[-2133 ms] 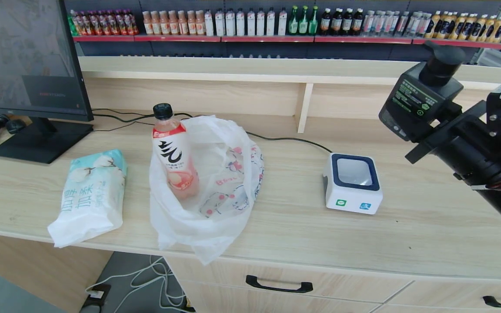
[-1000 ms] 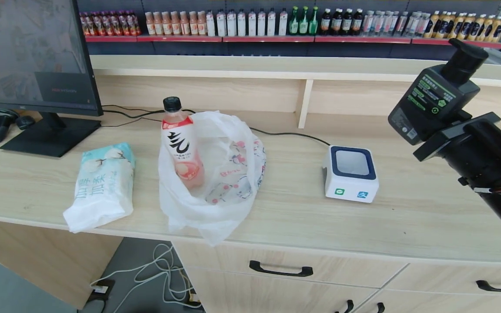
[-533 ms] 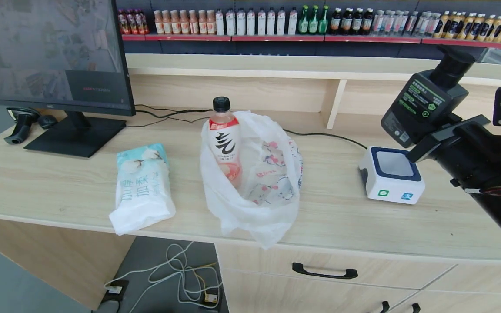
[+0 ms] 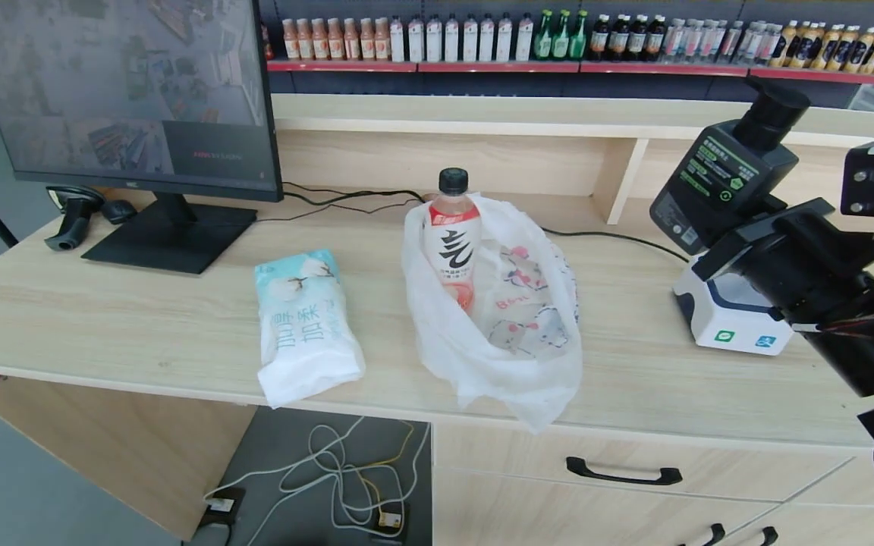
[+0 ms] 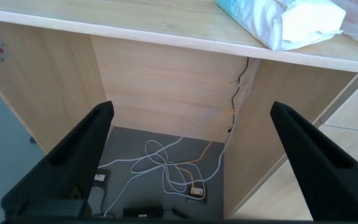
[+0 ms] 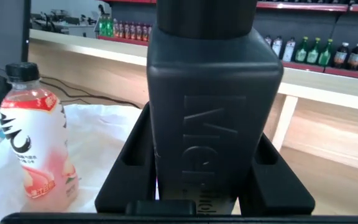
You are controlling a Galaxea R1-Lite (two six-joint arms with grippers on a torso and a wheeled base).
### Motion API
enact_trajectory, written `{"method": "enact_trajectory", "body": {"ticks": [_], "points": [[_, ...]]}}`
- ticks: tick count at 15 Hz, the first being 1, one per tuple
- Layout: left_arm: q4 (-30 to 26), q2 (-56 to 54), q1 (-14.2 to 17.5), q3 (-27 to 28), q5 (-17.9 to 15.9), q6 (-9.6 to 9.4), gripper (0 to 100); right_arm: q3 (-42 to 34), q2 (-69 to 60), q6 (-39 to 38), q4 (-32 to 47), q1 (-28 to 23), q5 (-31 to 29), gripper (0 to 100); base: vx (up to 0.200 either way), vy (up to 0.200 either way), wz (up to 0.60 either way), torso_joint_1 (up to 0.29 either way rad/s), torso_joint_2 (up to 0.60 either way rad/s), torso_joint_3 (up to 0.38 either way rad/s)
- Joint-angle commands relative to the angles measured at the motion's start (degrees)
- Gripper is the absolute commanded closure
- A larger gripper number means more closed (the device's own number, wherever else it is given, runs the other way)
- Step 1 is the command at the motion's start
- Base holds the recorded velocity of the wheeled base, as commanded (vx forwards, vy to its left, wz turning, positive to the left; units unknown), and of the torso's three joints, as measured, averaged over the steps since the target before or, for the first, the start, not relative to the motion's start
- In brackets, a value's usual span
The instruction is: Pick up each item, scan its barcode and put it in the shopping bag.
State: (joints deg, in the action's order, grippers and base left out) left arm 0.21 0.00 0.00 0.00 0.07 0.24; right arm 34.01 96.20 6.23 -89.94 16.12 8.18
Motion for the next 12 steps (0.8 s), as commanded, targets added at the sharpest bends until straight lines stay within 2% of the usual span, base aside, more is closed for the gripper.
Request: {"method": "enact_trajectory", "body": {"ticks": [1, 4, 12], "points": [[0.1, 0.0, 0.0, 0.0, 0.0, 0.02, 0, 0.7, 1.3, 0.1, -0.1, 0.3, 0.1, 100, 0.0, 0.0, 0.6, 0.002, 0.01, 0.002], [0.1, 0.0, 0.0, 0.0, 0.0, 0.02, 0, 0.9, 1.8, 0.0, -0.1, 0.3, 0.2, 100, 0.0, 0.0, 0.6, -0.002, 0.0, 0.002], [0.1, 0.0, 0.0, 0.0, 0.0, 0.11, 0, 2.6, 10.0, -0.7, -0.1, 0.3, 0.2, 100, 0.0, 0.0, 0.0, 0.0, 0.0, 0.0]]}}
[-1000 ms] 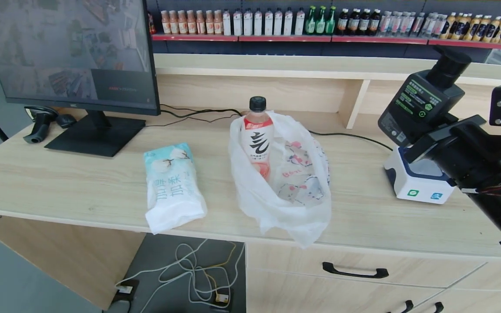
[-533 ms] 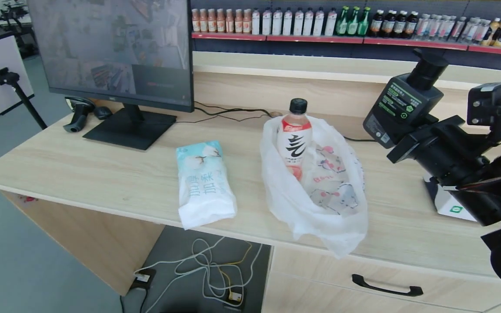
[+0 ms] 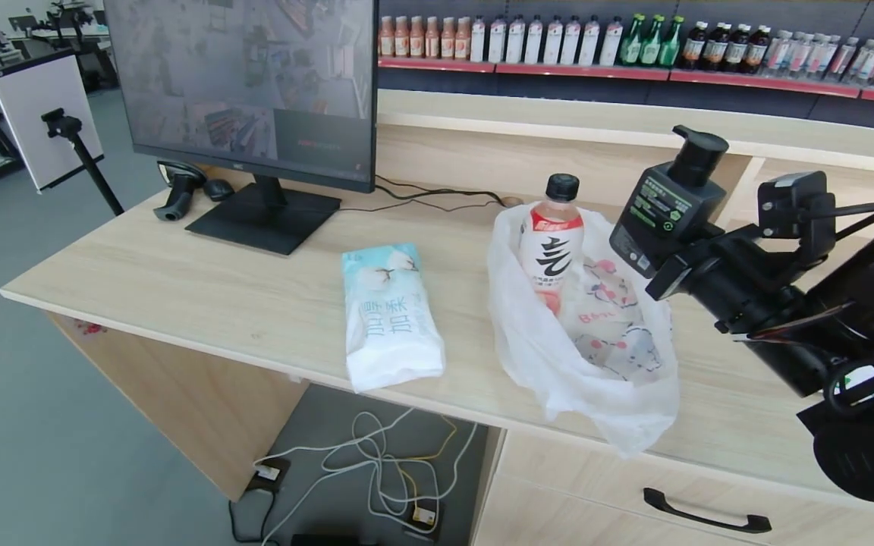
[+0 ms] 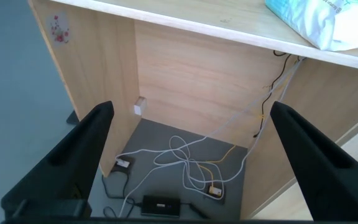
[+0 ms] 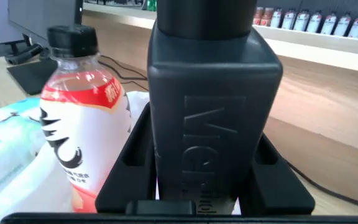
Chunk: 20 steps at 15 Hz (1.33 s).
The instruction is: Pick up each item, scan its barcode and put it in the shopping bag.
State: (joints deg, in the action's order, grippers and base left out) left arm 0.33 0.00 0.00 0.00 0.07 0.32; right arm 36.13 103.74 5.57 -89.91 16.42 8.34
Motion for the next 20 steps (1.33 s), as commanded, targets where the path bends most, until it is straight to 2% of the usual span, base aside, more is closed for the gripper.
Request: {"method": "enact_trajectory", "body": {"ticks": [1, 10, 20], "points": [[0.0, 0.0, 0.0, 0.0, 0.0, 0.03, 0, 1.0, 3.1, -0.2, -0.1, 0.0, 0.0, 100, 0.0, 0.0, 0.0, 0.0, 0.0, 0.0], [0.2, 0.0, 0.0, 0.0, 0.0, 0.03, 0, 3.3, 12.6, -0.4, -0.1, -0.3, 0.0, 100, 0.0, 0.0, 0.0, 0.0, 0.0, 0.0], [0.3, 0.0, 0.0, 0.0, 0.0, -0.05, 0, 2.5, 14.5, -0.4, -0.1, -1.3, 0.0, 100, 0.0, 0.0, 0.0, 0.0, 0.0, 0.0]]}}
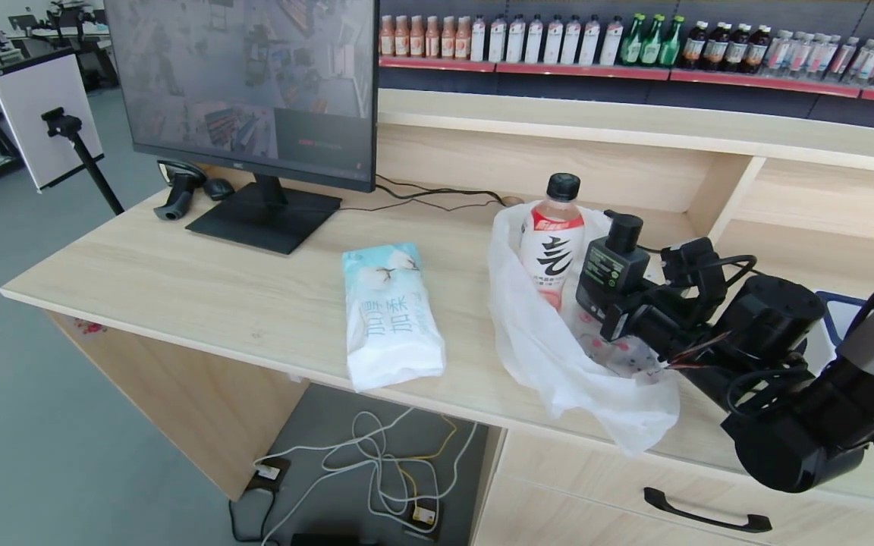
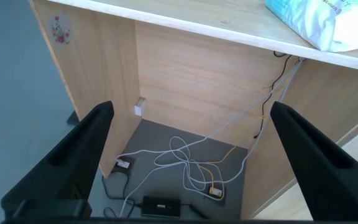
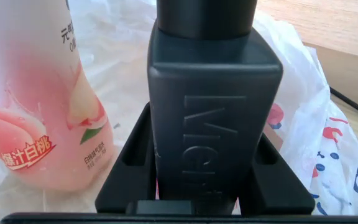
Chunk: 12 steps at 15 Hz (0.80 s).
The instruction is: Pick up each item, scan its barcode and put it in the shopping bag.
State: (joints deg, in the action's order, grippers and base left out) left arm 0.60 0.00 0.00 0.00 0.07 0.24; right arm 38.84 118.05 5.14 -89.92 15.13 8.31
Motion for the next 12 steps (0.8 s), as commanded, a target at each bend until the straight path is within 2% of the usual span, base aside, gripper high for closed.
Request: {"method": "enact_trajectory", "body": {"ticks": [1, 11, 12], "points": [[0.0, 0.0, 0.0, 0.0, 0.0, 0.02, 0, -0.5, 0.2, 0.0, -0.1, 0.0, 0.0, 100, 0.0, 0.0, 0.0, 0.0, 0.0, 0.0], [0.0, 0.0, 0.0, 0.0, 0.0, 0.02, 0, -1.7, 0.8, 0.0, -0.1, -1.2, 0.0, 100, 0.0, 0.0, 0.0, 0.0, 0.0, 0.0], [0.0, 0.0, 0.0, 0.0, 0.0, 0.02, 0, -1.7, 0.7, 0.0, -0.1, -1.2, 0.0, 0, 0.0, 0.0, 0.0, 0.0, 0.0, 0.0]]}}
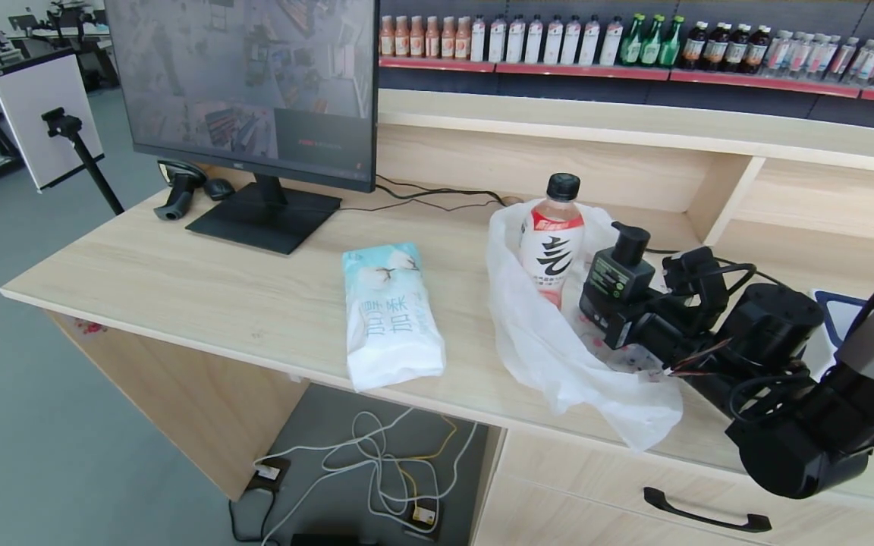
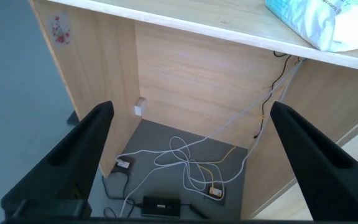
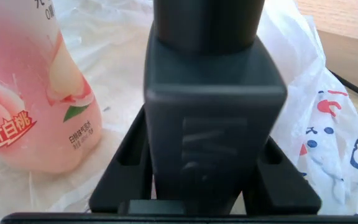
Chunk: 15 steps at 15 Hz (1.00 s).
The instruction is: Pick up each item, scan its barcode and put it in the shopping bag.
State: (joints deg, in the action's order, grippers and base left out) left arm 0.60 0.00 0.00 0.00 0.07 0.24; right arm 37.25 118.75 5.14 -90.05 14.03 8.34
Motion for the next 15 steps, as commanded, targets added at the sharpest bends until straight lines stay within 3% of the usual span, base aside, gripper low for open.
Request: {"method": "enact_trajectory", "body": {"ticks": [1, 10, 15], "points": [[0.0, 0.0, 0.0, 0.0, 0.0, 0.02, 0, -0.2, -0.1, 0.0, 0.1, 0.0, 0.0, 0, 0.0, 0.0, 0.0, 0.0, 0.0, 0.0], [-0.1, 0.0, 0.0, 0.0, 0.0, 0.02, 0, -1.8, -4.8, 0.5, 0.1, -0.1, 0.0, 0, 0.0, 0.0, 0.0, 0.0, 0.0, 0.0], [-0.2, 0.0, 0.0, 0.0, 0.0, -0.07, 0, -6.3, -14.5, 0.5, 0.1, -0.1, 0.0, 0, 0.0, 0.0, 0.0, 0.0, 0.0, 0.0]]}}
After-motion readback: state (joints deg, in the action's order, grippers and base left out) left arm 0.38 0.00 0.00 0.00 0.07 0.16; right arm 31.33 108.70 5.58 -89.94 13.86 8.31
